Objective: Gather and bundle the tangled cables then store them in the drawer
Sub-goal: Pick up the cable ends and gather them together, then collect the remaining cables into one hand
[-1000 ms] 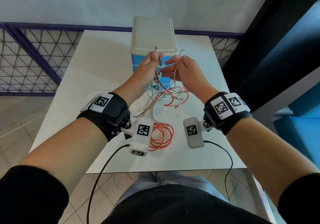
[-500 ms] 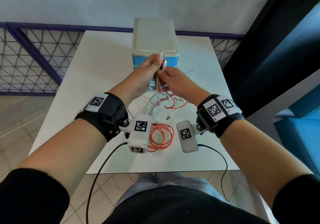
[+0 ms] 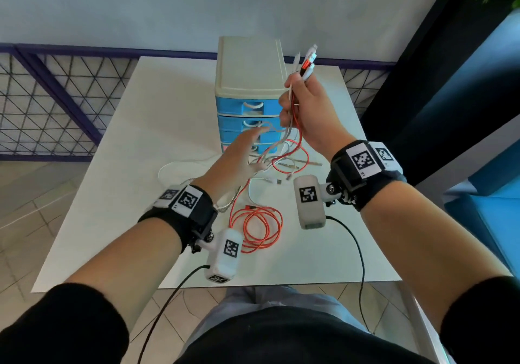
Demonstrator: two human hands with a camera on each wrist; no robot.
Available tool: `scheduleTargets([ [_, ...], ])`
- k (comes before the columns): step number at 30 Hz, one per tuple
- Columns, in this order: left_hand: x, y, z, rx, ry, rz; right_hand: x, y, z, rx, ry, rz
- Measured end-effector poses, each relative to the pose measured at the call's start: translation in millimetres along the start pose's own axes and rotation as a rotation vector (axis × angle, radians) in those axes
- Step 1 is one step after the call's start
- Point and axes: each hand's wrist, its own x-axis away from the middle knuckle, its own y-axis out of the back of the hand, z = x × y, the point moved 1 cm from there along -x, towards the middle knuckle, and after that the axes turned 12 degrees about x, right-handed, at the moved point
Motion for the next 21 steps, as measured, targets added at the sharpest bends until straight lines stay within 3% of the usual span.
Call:
scheduleTargets([
  [4,9,11,16,-0.142,0.084,-0.056,-6,16,-1,0.074,0.013,-0.065],
  [10,11,26,22,-0.02,0.123,-0.109,-4,31,-8,0.336,0.035,-0.174],
  [13,16,36,31,-0.037,0.225,-0.064,-7,42,-13,0.5,0.074,-0.253],
  [21,36,54,49,-0.438,0.423,0.081,-3,70,-41,0.839,0.092,-0.325],
])
